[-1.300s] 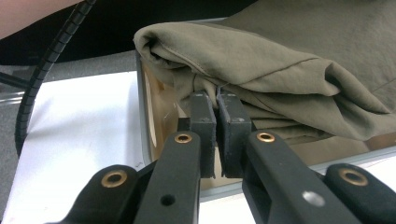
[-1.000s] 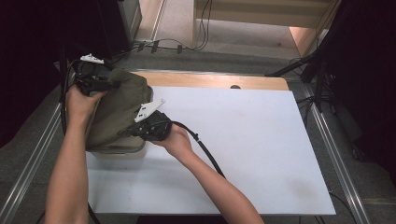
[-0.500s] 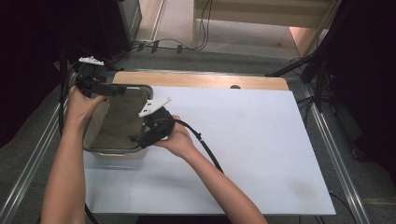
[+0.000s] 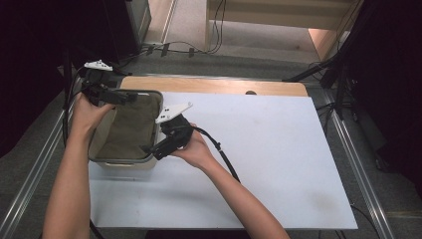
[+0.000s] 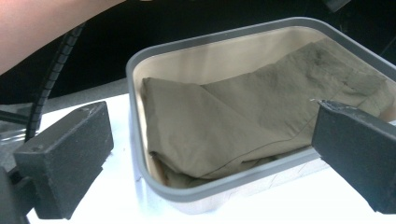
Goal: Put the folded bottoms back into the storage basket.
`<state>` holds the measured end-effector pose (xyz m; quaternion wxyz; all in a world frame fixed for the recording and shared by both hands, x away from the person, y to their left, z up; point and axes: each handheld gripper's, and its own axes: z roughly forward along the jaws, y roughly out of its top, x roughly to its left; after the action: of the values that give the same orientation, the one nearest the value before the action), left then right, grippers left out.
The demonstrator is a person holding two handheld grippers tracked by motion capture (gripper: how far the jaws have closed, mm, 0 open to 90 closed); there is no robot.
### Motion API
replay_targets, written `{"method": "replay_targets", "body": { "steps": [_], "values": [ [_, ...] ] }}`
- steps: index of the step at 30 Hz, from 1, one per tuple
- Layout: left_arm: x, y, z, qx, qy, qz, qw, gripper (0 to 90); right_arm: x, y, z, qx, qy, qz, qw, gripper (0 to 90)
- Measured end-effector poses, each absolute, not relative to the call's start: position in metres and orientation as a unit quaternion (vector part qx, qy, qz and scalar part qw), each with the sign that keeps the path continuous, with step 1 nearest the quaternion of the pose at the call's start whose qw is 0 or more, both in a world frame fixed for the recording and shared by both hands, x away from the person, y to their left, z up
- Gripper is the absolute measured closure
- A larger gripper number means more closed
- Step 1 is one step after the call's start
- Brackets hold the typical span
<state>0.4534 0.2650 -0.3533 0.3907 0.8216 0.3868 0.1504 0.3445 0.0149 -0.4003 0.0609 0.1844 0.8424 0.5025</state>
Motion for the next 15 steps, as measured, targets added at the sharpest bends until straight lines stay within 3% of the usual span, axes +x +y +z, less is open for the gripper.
{"method": "replay_targets", "body": {
  "steps": [15],
  "values": [
    [0.434, 0.248, -0.349, 0.827, 0.353, 0.146, 0.413, 0.0, 0.336, -0.016, -0.394, 0.188, 0.837, 0.51, 0.066, 0.0]
  ]
}}
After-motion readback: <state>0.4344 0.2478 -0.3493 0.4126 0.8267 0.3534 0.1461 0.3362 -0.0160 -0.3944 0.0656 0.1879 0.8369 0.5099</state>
